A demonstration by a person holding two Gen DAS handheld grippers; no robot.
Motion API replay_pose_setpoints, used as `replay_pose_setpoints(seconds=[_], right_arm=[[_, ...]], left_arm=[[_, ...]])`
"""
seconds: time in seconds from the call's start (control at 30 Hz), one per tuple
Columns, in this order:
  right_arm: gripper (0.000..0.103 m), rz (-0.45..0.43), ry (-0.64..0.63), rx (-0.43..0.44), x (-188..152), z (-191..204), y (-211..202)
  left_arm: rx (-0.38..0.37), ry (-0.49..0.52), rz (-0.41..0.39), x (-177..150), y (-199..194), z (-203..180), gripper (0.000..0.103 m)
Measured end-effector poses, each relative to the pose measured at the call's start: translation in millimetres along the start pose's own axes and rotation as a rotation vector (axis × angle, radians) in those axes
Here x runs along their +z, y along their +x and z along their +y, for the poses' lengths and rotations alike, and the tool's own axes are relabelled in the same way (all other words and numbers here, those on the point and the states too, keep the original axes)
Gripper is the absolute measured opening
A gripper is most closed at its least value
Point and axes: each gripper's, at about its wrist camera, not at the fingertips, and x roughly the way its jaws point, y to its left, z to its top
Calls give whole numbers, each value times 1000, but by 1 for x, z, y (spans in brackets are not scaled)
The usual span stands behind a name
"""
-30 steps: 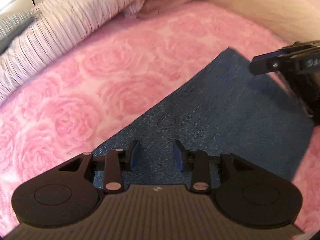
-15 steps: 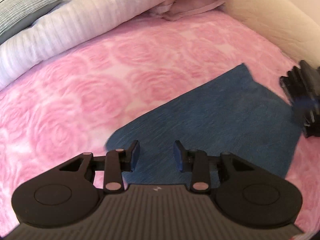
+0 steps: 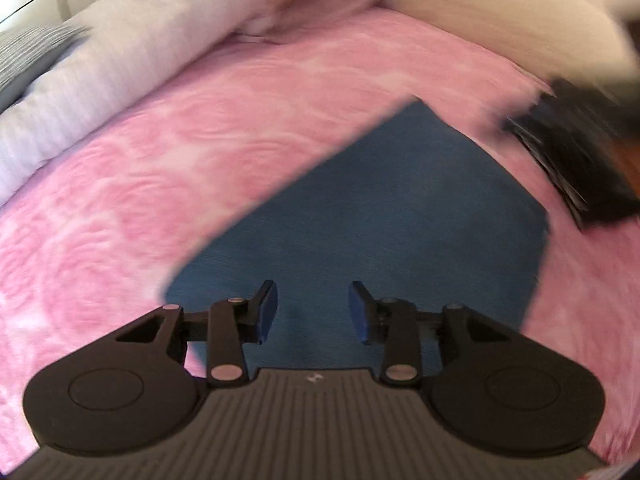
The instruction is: Fold clothes
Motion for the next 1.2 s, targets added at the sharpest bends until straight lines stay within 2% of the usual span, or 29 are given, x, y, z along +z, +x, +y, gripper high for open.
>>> replay_pose_setpoints(seconds=[0.03, 0.13, 0.23, 0.3, 0.37, 0.43, 0.5, 0.57, 0.7, 0.8, 0.9, 1.0, 1.07, 1.17, 1.2], right_arm=[[41, 8, -13, -1, 10, -3, 18], [41, 122, 8, 13, 20, -15, 80], [41, 118, -26, 6, 27, -16, 97], [41, 86, -11, -7, 28, -13, 80], [41, 54, -12, -14, 22, -4, 58], [41, 100, -9, -10, 8, 2, 56], [41, 155, -2, -6, -7, 1, 64], [43, 122, 47, 1, -9, -2, 53], [69, 27, 183, -11, -16, -1, 5], [69, 4, 354, -15, -43, 9, -36], [69, 44, 521, 19, -82, 32, -54], [69, 122, 665, 102, -123, 60, -43], [69, 106, 759, 157, -141, 75, -25], [69, 60, 876, 209, -160, 96, 4], [76, 36, 902, 209, -164, 103, 10]], left_arm=[[-1, 22, 11, -5, 6, -7, 34], [0, 57, 35, -15, 23, -18, 33], [24, 31, -6, -4, 20, -2, 34], [58, -5, -42, 6, 17, 16, 34], [105, -37, -41, 15, 23, 36, 34], [118, -55, 23, 17, 42, 50, 36], [113, -67, 69, 17, 59, 60, 45], [107, -86, 70, 14, 52, 65, 47], [101, -129, 79, 7, 32, 74, 44], [73, -285, 116, -13, 17, 92, 43], [13, -413, 155, -33, 16, 103, 44], [-48, -442, 176, -41, 27, 107, 45], [-86, -453, 178, -43, 36, 114, 47], [-141, -460, 176, -45, 47, 125, 61], [-159, -447, 172, -46, 49, 129, 62]])
